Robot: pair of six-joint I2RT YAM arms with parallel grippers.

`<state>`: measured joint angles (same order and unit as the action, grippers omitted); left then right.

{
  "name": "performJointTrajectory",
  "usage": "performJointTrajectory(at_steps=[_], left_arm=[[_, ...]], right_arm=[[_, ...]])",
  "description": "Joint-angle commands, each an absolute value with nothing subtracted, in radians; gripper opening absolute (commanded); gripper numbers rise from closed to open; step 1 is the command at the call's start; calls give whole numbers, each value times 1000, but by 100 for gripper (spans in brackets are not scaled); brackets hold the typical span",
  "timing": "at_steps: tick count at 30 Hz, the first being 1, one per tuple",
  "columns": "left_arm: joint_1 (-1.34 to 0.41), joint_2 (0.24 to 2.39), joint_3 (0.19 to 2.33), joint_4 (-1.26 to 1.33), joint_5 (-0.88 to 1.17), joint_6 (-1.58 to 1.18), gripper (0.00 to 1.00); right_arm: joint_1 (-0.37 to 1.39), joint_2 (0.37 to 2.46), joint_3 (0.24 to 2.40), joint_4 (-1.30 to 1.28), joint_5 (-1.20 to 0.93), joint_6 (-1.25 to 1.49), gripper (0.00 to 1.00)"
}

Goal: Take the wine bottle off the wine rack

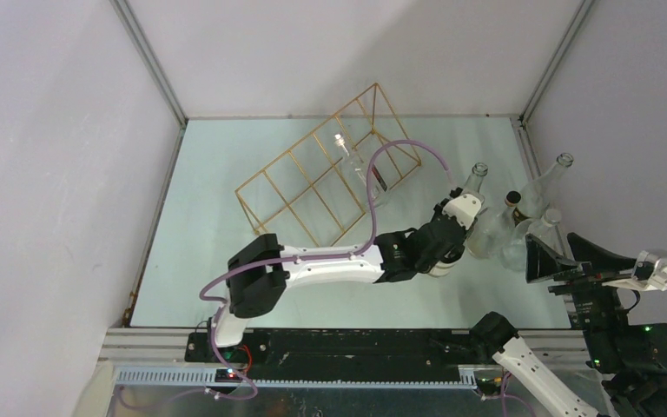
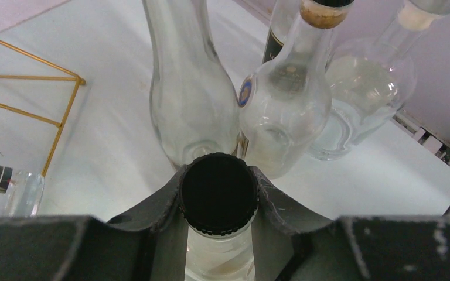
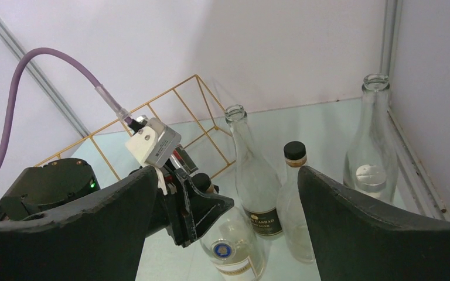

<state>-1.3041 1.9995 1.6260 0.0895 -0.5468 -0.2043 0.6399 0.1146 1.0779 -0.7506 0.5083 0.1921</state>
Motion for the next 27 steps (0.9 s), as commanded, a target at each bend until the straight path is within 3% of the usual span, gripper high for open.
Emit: performJointTrajectory(at_steps=[1, 27], left_arm=[[-1308, 1989, 1735, 341, -579, -147, 0], [-1319, 2103, 1815, 542, -618, -72, 0]], right_arm=[[645, 109, 1087, -755, 533, 198, 92], [658, 109, 1087, -752, 551, 186, 92]])
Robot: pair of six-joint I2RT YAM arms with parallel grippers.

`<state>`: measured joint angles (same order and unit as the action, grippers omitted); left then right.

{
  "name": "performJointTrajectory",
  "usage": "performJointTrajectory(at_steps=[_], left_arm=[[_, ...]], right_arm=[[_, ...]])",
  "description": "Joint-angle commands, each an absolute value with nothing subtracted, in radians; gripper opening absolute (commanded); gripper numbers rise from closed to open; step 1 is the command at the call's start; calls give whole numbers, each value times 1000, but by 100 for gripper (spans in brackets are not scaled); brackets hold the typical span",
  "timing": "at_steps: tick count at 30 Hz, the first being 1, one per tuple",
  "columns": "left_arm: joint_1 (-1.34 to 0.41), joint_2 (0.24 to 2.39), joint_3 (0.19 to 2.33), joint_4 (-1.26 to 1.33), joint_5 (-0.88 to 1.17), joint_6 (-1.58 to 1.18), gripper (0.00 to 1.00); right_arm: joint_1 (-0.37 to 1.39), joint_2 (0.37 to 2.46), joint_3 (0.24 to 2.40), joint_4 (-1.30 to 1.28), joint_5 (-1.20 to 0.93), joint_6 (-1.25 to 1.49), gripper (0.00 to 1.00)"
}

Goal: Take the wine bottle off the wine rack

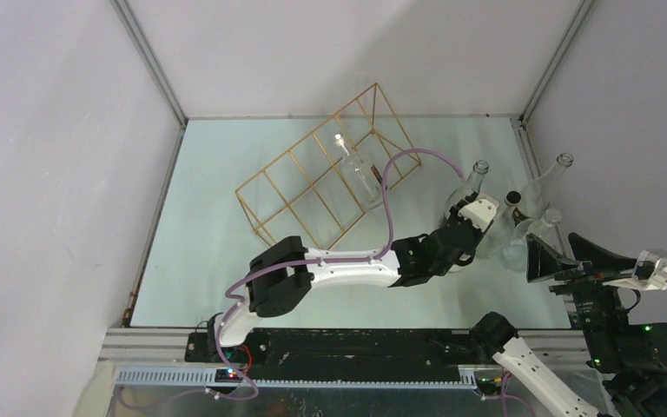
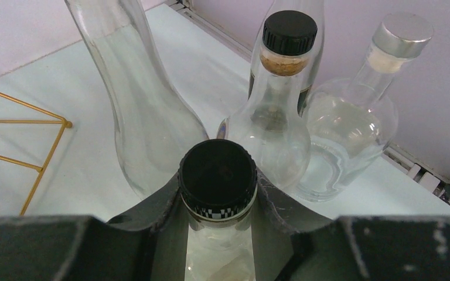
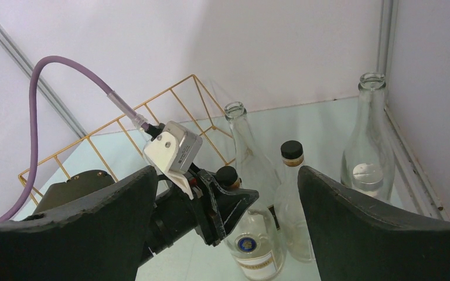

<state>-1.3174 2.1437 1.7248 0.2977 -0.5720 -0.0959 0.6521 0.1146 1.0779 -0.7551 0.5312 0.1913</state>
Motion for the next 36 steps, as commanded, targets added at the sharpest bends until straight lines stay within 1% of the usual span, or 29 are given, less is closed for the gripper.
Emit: performJointTrajectory(at_steps=[1, 5, 7, 8, 9, 10, 11, 14, 19, 25, 30, 36], left_arm=[[-1320, 2104, 1815, 543, -617, -71, 0], [-1320, 2109, 1807, 546, -618, -72, 6], [-1320, 2110, 1802, 547, -613, -73, 14], [-1321, 2111, 1798, 548, -610, -73, 21], [-1321, 2111, 1796, 550, -610, -72, 24], [-1322, 2111, 1792, 549, -610, -70, 30], [-1323, 2111, 1790, 549, -610, -69, 33], [-1324, 2107, 1777, 550, -615, -66, 46], [-1327, 2086, 1742, 548, -613, -65, 58], [-1331, 2053, 1703, 546, -615, -60, 67], [-1336, 1996, 1653, 543, -620, -52, 71], [-1361, 1859, 1530, 565, -648, -51, 74]], right_arm=[[659, 108, 1087, -755, 552, 187, 92], [660, 110, 1087, -760, 555, 188, 92], [661, 109, 1087, -763, 558, 189, 92], [662, 108, 1087, -765, 559, 189, 92], [662, 109, 1087, -766, 560, 189, 92], [662, 109, 1087, -768, 562, 189, 92], [663, 109, 1087, -768, 563, 190, 92], [665, 109, 1086, -771, 564, 193, 92], [666, 109, 1088, -774, 566, 198, 92], [667, 111, 1087, -775, 564, 208, 92], [666, 110, 1087, -778, 567, 210, 92], [668, 113, 1086, -782, 570, 209, 92]])
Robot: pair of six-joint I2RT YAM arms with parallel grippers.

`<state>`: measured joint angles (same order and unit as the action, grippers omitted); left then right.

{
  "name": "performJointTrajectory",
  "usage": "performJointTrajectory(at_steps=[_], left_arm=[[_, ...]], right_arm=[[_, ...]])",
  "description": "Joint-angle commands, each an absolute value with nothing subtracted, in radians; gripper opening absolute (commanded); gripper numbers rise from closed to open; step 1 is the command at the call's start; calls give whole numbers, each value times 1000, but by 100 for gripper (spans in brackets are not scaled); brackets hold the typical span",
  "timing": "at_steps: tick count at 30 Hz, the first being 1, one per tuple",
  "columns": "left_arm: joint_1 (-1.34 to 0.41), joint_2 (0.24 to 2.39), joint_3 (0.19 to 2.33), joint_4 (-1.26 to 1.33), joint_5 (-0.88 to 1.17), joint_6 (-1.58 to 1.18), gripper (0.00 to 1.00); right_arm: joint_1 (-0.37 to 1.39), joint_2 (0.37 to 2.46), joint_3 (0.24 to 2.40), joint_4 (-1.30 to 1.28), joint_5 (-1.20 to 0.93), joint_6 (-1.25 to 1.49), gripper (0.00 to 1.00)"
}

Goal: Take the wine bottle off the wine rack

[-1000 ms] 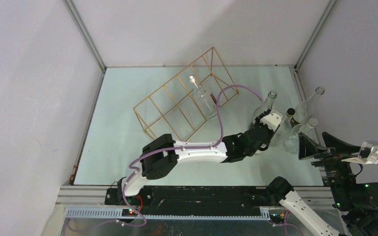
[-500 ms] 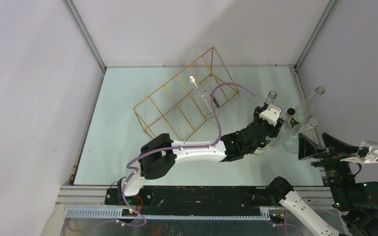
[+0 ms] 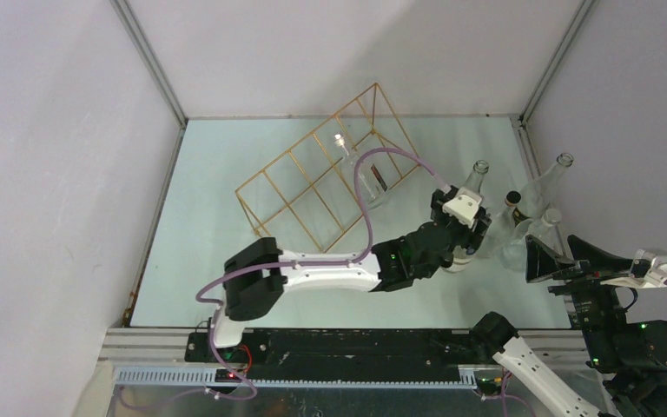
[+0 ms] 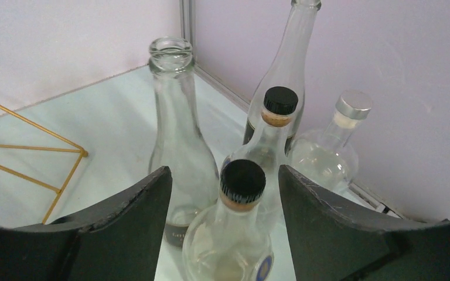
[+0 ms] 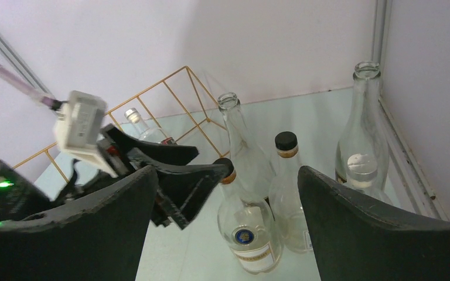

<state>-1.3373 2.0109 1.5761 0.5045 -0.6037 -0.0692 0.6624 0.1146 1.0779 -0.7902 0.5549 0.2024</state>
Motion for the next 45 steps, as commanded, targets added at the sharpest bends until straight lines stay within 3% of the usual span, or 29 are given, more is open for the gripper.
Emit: performJointTrajectory(at_steps=[1, 13, 23, 33, 45], left_arm=[[-1371, 1845, 1495, 572, -650, -49, 74], [-1364, 1572, 1299, 439, -818, -106, 79], [-1038, 1422, 1180, 220, -633, -468, 84], [-738, 1443, 1137, 187, -379, -676, 94], [-656, 1586, 1205, 212, -320, -733, 93]], right_arm=[[669, 113, 1085, -781, 571, 207, 92], [670, 114, 1065, -760, 544, 199, 92], [672, 120, 1065, -753, 526, 183, 92], [673, 133, 1065, -739, 511, 178, 92], [674, 112, 1065, -762, 540, 179, 92]])
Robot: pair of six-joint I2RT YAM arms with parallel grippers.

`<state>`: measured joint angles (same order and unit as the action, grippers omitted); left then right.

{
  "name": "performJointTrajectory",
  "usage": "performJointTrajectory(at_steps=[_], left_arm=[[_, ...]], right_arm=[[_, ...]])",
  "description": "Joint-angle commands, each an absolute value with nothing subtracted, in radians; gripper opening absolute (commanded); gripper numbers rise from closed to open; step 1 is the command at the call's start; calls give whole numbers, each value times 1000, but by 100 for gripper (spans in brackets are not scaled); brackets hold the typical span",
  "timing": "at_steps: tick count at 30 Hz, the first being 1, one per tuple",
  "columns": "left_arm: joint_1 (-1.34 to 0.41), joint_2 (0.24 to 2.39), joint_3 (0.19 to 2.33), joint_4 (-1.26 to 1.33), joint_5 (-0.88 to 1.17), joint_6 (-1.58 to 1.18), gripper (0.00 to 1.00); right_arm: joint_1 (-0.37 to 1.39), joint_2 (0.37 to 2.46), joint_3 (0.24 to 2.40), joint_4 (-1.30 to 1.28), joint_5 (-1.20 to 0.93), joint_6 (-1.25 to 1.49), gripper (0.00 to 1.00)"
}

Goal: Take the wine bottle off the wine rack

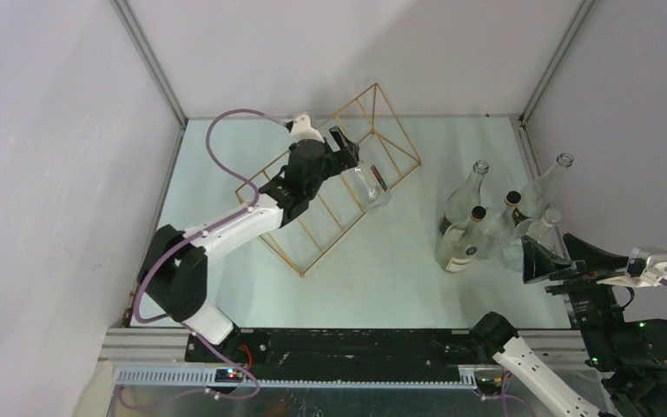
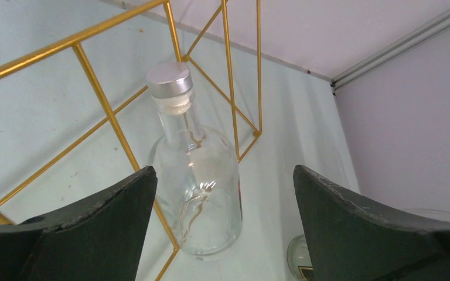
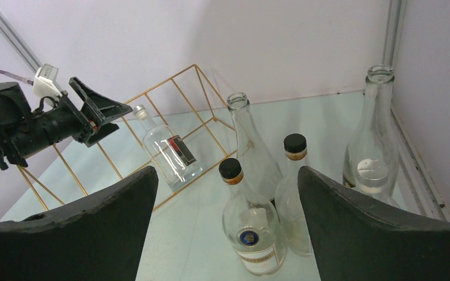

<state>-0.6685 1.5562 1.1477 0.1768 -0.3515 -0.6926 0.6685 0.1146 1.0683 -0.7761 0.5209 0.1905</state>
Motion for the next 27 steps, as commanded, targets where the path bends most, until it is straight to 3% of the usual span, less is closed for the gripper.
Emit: performJointTrajectory(at_steps=[1, 21, 27], left_arm=[[-652, 1601, 1210, 210, -319, -735, 92], [-614, 1762, 1339, 150, -370, -755, 83], [-602, 1810, 1368, 162, -364, -756, 69]], right_arm=[[674, 110, 1065, -764, 542, 179, 92], [683, 100, 1065, -776, 568, 179, 92], [685, 98, 1065, -776, 570, 179, 92]])
